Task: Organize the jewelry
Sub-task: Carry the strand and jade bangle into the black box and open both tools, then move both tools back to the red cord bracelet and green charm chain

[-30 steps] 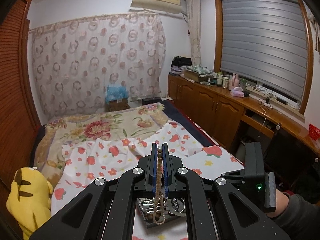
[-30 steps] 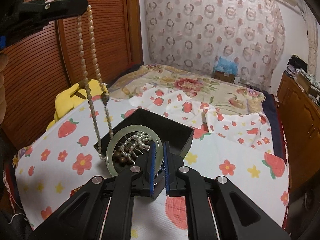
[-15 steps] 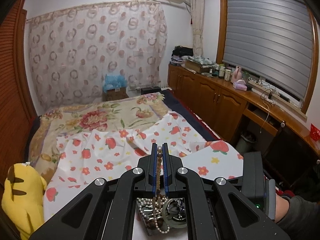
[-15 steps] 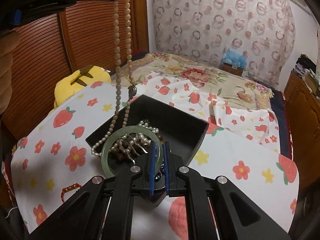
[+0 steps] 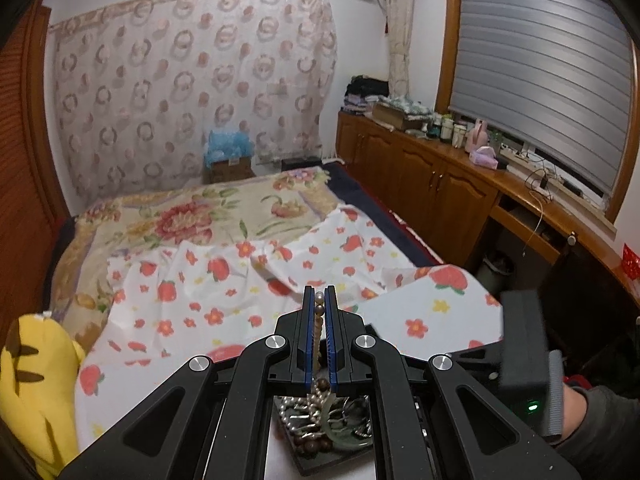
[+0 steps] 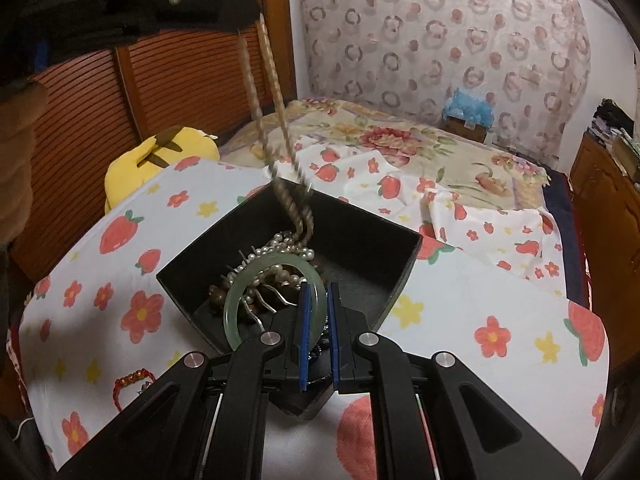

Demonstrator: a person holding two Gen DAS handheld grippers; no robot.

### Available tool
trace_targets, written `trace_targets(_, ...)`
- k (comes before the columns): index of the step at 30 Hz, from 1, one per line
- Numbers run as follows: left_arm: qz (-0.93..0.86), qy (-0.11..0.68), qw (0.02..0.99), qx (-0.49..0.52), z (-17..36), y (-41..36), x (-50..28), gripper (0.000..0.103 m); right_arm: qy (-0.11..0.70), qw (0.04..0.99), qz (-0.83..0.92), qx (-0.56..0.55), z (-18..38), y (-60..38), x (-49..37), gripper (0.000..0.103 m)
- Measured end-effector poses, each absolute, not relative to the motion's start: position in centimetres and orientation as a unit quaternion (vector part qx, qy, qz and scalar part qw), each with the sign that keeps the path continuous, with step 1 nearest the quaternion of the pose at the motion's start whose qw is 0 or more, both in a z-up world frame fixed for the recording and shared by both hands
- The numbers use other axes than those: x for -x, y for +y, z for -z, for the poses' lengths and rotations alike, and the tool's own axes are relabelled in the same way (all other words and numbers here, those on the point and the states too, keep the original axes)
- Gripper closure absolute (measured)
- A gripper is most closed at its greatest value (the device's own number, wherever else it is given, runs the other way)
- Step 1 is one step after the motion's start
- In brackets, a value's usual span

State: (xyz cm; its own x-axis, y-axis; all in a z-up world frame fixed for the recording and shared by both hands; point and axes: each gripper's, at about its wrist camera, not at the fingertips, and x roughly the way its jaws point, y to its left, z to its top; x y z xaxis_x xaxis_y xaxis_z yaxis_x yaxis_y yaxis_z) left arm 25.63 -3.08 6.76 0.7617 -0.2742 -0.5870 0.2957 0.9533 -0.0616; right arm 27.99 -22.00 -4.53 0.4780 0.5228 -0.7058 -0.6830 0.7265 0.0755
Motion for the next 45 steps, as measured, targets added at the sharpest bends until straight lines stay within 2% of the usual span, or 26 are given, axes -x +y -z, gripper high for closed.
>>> trace_targets(13, 0.144, 0.344, 0.928, -0.021, -3.2, -2.6, -24.0, 0.098, 0.356, 0.859, -0.356, 0.094, 3.3, -23.1, -26.4, 0.092)
trace_targets(15, 0.141, 0.344, 0.928, -0.022, -2.9, -2.4, -23.1, 0.094, 0.354, 0.861, -0.355, 0.082, 2.9, -23.8, -25.8, 0.092)
trace_targets(17, 0.141, 0.345, 0.928, -0.020, -2.6, -2.3, -22.3, 0.084, 0.353, 0.862, -0.356, 0.075, 2.7, -24.3, -25.2, 0.092)
trace_targets(21, 0.138, 0.352, 0.925, -0.021, -1.4, -2.0, -20.7, 0.080, 0.358, 0.860, -0.356, 0.074, 3.0, -25.3, -23.2, 0.092)
trace_targets(23, 0.136, 0.358, 0.923, -0.024, -0.4, -1.8, -19.7, 0.075, 0.365, 0.857, -0.356, 0.078, 3.5, -25.6, -22.2, 0.092)
trace_targets(25, 0.135, 0.366, 0.920, -0.024, 0.5, -1.5, -18.7, 0.075, 0.373, 0.853, -0.354, 0.086, 4.2, -26.1, -20.9, 0.090)
trace_targets(28, 0.131, 0.380, 0.915, -0.022, 1.9, -1.1, -17.3, 0.074, 0.383, 0.848, -0.355, 0.090, 5.3, -26.7, -19.2, 0.080)
trace_targets(45, 0.130, 0.416, 0.900, -0.017, 6.3, -0.2, -12.5, 0.074, 0.402, 0.825, -0.373, 0.138, 7.6, -24.9, -14.4, 0.079)
